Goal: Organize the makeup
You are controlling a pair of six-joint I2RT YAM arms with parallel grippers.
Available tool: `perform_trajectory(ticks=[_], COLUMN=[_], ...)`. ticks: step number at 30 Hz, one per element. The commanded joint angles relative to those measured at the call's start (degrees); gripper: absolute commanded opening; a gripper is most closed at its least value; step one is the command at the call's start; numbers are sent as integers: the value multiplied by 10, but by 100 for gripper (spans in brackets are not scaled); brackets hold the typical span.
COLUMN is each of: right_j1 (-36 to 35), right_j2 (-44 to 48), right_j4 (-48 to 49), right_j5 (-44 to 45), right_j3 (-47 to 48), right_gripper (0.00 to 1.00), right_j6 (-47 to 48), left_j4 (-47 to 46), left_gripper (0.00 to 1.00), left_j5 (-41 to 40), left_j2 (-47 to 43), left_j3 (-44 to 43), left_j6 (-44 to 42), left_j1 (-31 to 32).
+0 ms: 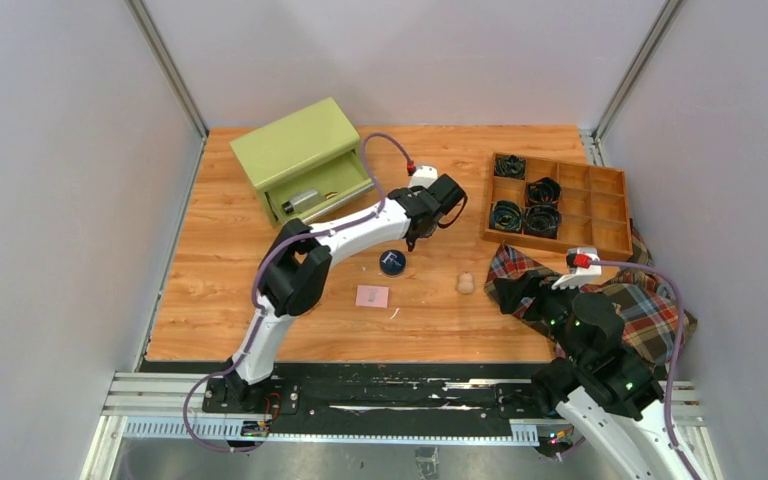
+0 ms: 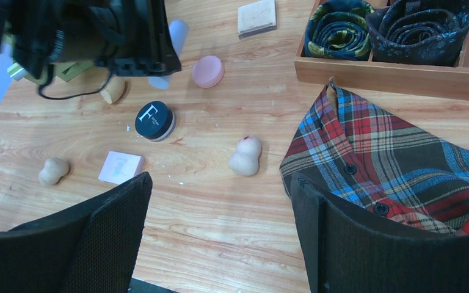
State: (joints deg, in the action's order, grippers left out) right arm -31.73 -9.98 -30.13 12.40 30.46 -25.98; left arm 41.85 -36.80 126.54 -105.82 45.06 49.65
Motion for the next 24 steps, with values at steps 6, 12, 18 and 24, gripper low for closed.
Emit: perform_trajectory(ticks=[6, 12, 18, 24], right_j1=[8, 8, 8, 8], right_j2=[-3, -3, -5, 23], right_j4=[36, 27, 4, -15], right_j5=[-22, -13, -6, 6], right_j3=[-7, 5, 11, 15], right_gripper=[82, 82, 82, 80], right_j6=[15, 30, 33, 24], left_j4=[30, 41, -5, 3], left_gripper=[0, 0, 0, 1], left_j5=[68, 81, 49, 78], left_j2=[-192, -233, -226, -185], left_j3=[23, 49, 69, 51], left_j6=[-452, -574, -603, -609], left_j1=[-44, -106, -134, -174])
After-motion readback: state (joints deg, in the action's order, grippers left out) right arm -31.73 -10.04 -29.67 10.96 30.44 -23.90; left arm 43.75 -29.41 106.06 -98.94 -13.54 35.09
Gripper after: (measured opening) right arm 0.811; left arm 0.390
